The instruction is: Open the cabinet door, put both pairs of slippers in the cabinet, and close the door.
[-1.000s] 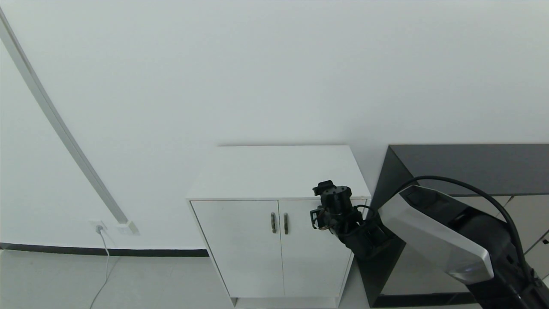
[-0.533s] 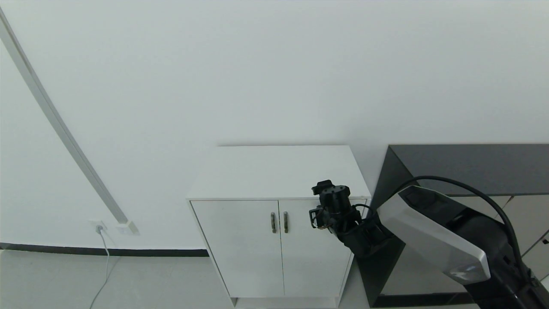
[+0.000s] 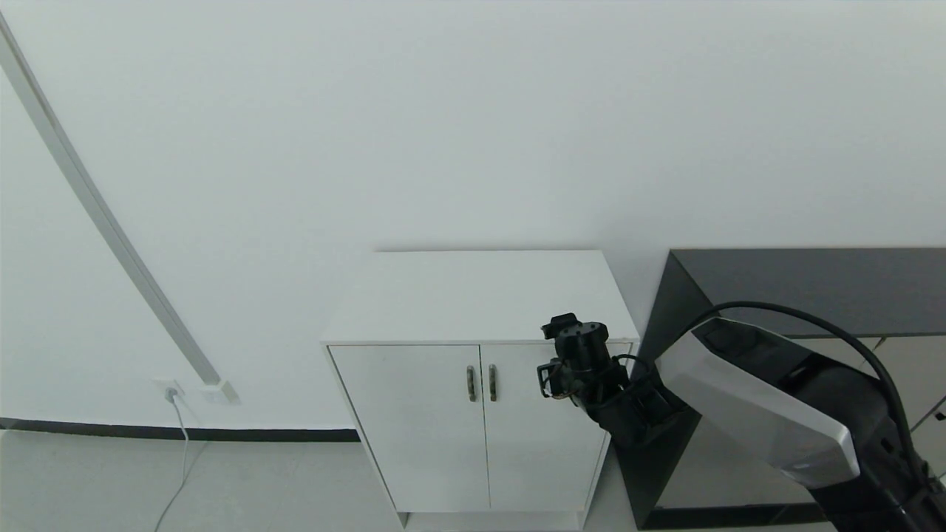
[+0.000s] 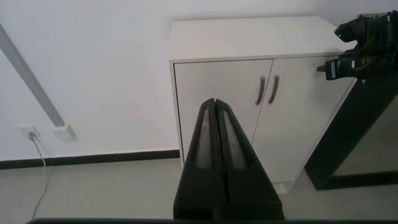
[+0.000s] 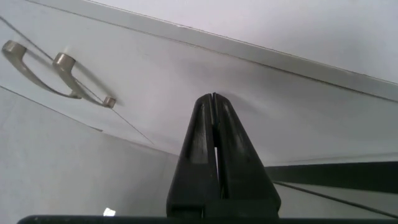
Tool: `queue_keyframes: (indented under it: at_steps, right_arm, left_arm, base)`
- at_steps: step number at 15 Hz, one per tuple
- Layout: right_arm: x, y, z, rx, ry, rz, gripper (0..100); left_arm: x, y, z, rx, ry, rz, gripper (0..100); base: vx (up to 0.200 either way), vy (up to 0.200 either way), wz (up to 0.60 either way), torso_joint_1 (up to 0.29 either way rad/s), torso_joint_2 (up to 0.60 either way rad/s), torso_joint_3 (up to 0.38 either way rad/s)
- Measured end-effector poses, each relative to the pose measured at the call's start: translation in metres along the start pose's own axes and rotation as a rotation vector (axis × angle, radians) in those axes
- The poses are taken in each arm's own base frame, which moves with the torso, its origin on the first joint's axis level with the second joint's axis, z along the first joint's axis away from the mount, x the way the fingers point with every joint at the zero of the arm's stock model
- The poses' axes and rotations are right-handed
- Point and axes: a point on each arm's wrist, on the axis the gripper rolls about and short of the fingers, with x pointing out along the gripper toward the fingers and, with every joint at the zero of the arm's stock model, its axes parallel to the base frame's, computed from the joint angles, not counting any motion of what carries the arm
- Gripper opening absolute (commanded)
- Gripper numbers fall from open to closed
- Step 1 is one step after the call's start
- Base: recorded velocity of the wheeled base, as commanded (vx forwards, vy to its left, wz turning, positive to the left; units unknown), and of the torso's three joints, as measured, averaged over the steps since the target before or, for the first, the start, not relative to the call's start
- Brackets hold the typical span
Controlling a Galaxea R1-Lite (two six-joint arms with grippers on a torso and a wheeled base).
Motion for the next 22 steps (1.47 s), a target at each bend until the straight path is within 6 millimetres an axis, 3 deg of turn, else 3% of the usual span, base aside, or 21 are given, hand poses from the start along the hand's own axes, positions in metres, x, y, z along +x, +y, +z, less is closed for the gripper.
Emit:
queue_keyframes:
  at_steps: [4, 7, 13, 18, 22]
  right_arm:
    - [-0.028, -0.009, 0.003, 0.003, -0.004, -0.003, 0]
    - [-0.067, -0.025, 0.001, 0.003, 0.0, -0.012, 0]
    - [-0.17, -0.068, -0.019, 0.012, 0.0, -0.031, 0]
    - [-0.259, -0.115, -0.035, 0.012, -0.034, -0.12, 0]
    - [-0.318, -0.133, -0.038, -0.025, -0.018, -0.175, 0]
  left_arm:
    - [0.0, 0.0, 0.0, -0.001, 0.0, 0.0, 0]
    - [0.0, 0.0, 0.0, -0.001, 0.0, 0.0, 0]
    - [0.0, 0.0, 0.0, 0.0, 0.0, -0.001, 0]
    - [0.0, 0.0, 0.0, 0.001, 0.0, -0.001, 0]
    - [0.0, 0.0, 0.0, 0.002, 0.0, -0.001, 0]
  base:
    - [0.0, 0.0, 0.0, 0.0, 0.0, 0.0]
    - [0.0, 0.0, 0.0, 0.0, 0.0, 0.0]
    - [0.0, 0.0, 0.0, 0.0, 0.0, 0.0]
    - [0.0, 0.0, 0.0, 0.0, 0.0, 0.0]
    - [0.0, 0.0, 0.0, 0.0, 0.0, 0.0]
